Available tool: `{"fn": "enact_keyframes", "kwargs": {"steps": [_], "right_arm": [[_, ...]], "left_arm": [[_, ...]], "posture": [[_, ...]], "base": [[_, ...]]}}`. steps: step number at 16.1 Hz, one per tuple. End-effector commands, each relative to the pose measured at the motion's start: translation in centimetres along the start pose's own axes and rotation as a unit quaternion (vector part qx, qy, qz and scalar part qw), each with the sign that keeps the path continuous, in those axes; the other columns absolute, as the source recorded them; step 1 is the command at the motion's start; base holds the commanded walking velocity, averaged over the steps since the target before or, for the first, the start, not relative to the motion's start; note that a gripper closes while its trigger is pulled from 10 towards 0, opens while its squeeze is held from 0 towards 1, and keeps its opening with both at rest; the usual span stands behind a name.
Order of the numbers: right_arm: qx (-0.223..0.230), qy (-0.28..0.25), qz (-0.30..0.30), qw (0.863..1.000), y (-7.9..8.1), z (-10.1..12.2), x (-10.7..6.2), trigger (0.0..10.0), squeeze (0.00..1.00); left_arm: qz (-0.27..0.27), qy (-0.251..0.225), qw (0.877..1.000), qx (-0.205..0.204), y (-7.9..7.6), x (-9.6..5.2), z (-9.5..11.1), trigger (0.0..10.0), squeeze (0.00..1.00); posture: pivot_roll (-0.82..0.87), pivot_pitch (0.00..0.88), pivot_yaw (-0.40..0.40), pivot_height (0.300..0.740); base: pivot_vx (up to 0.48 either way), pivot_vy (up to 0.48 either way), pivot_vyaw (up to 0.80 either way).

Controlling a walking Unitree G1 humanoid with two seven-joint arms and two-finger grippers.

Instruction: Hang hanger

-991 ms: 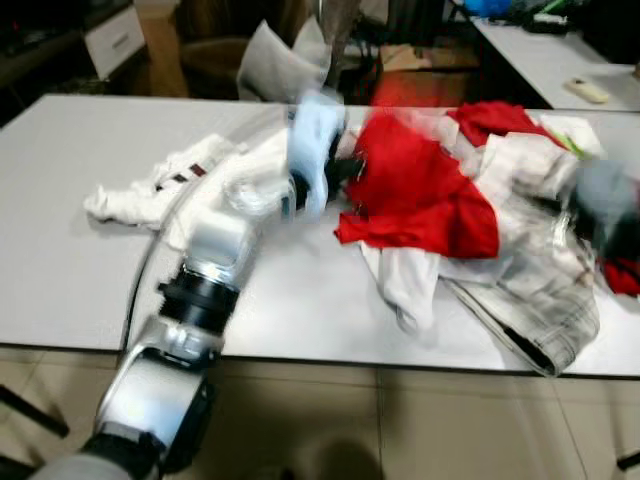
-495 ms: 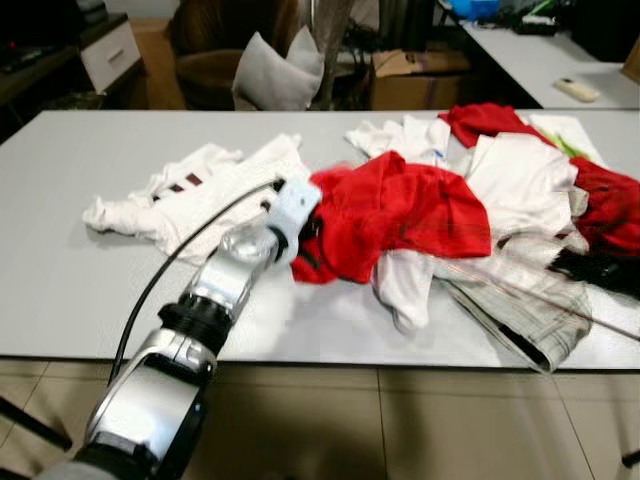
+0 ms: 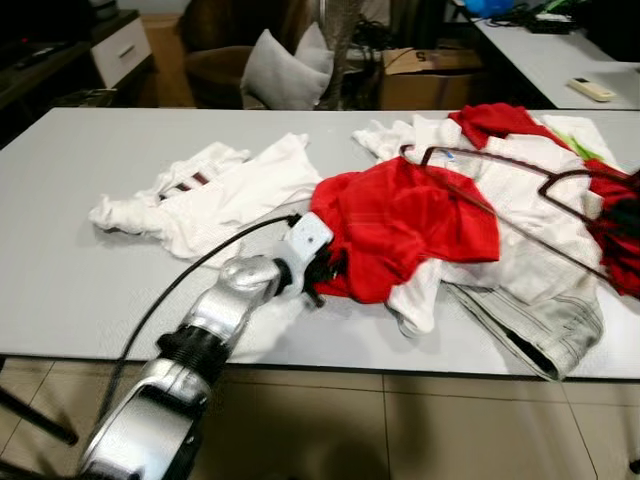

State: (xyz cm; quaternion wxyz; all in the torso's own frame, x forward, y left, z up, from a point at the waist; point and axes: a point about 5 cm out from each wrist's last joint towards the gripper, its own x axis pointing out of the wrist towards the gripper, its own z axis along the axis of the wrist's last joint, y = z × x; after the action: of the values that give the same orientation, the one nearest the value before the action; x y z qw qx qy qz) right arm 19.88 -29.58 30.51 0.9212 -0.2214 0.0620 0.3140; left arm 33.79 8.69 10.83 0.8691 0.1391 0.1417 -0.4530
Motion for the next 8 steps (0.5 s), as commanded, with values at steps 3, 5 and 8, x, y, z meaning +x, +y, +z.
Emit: {"fn": "enact_keyframes", "kwargs": {"steps": [3,5,8], "right_arm": [[0.070,-0.025,-0.106,0.992,-0.5,-1.3,3.7,10.0,0.00],[0.095,-0.049,-0.119,0.987,0.5,-1.4,5.8,10.0,0.00],[0.127,-0.086,-0.152,0.976,1.4,-0.9,8.8,10.0,0.00]], "left_arm": [[-0.074,-0.052,0.990,0.106,-1.4,-2.6,2.9,10.0,1.00],[-0.089,-0.080,0.987,0.102,-1.6,-4.6,4.3,10.0,1.00],[-0.124,-0.096,0.984,0.088,-2.0,-8.1,6.0,10.0,1.00]], "posture": [[-0.10,0.000,0.067,0.740],[-0.08,0.000,0.057,0.740],[-0.06,0.000,0.046,0.740]], "base": [[0.000,0.000,0.00],[0.000,0.000,0.00],[0.000,0.000,0.00]]}}
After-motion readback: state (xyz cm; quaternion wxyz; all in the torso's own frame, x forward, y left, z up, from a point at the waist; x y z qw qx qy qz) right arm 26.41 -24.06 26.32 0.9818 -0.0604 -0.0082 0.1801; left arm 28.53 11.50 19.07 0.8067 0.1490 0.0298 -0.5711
